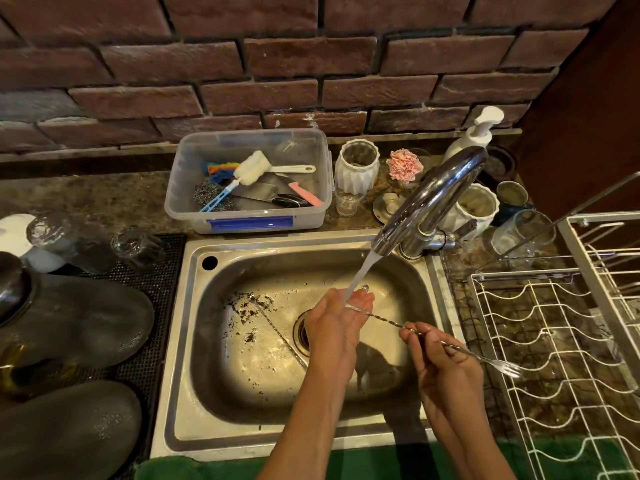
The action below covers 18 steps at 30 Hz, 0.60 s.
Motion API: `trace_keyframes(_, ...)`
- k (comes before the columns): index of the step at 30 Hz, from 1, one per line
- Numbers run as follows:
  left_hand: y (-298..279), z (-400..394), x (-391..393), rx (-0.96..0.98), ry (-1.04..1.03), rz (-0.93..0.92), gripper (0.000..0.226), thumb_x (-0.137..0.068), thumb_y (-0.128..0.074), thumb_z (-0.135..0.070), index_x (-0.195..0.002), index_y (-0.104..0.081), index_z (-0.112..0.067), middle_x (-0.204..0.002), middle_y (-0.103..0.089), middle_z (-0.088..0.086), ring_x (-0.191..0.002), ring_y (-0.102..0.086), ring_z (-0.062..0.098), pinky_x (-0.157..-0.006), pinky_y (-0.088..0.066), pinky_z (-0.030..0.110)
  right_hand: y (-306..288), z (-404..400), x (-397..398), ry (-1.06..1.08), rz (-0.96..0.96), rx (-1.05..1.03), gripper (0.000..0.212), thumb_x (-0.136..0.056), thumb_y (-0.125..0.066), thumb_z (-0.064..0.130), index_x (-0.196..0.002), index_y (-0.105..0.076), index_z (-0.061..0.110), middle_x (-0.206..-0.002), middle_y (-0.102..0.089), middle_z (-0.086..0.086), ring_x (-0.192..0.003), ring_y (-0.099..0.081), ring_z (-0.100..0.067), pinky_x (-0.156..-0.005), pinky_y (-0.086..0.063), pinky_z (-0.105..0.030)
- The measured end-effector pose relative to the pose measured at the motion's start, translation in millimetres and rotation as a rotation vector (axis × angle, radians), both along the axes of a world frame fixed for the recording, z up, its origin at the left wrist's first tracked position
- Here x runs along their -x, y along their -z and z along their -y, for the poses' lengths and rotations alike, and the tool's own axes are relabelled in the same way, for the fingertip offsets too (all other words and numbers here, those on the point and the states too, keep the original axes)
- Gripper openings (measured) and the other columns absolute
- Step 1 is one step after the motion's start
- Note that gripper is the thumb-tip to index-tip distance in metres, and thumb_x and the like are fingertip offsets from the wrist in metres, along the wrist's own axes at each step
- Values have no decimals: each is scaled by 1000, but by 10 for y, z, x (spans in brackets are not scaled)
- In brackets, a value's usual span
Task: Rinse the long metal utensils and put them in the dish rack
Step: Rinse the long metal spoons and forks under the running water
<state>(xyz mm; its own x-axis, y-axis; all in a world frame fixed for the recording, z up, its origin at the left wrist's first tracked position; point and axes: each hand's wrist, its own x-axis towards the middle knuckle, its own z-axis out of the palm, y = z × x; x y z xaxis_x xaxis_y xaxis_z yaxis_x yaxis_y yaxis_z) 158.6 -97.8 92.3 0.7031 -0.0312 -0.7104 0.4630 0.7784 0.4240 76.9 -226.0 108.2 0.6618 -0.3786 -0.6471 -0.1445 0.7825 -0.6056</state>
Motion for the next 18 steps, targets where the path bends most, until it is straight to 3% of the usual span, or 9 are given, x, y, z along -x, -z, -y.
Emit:
trace_keyframes(3, -6, -14, 23, 46, 93, 70, 26, -98, -49, 9, -122, -60, 5, -111, -75, 23, -110, -72, 35, -90, -61, 37, -7, 13, -6, 28, -22, -8, 21, -88, -58, 4, -81, -77, -4, -92, -76, -23, -87, -76, -30, -74, -62, -27)
trace_keyframes(6, 0, -52, 55, 8, 145, 127, 26, -101, -51, 0, -124, -63, 3, -116, -74, 21, -115, -70, 33, -92, -60, 35, 2, 16, -36, 41, -46, -22, 22, -82, -65, 15, -76, -79, -1, -88, -76, -21, -80, -77, -26, -64, -62, -22)
trace_keyframes(9, 7, -145, 77, -100, 146, 143, 25, -100, -58, -14, -116, -68, 3, -109, -76, 20, -107, -74, 31, -87, -61, 32, 43, 14, -92, -5, -43, 11, 30, -81, -67, 19, -93, -71, -8, -86, -75, -20, -77, -76, -25, -65, -62, -23)
trace_keyframes(12, 2, -237, 67, -188, 92, 87, 19, -97, -62, -14, -104, -72, 0, -103, -78, 20, -99, -76, 28, -87, -62, 34, 86, -28, -185, -53, -29, 11, 31, -88, -63, 16, -105, -64, -10, -95, -73, -24, -82, -75, -28, -68, -63, -26)
trace_keyframes(15, -2, -255, 138, -244, 101, 63, 17, -95, -65, -14, -90, -81, -7, -94, -79, 17, -89, -77, 25, -79, -62, 28, 48, -294, -359, -128, 15, -52, 20, -95, -58, 12, -98, -70, -3, -101, -74, -23, -90, -75, -30, -69, -62, -29)
trace_keyframes(18, 1, -249, 260, -272, 113, 62, 18, -94, -66, -18, -92, -82, -10, -82, -74, 14, -69, -68, 20, -65, -57, 27, 22, -715, -511, -346, 42, 58, 23, -98, -53, 6, -92, -75, -1, -101, -75, -21, -92, -75, -27, -74, -61, -28)
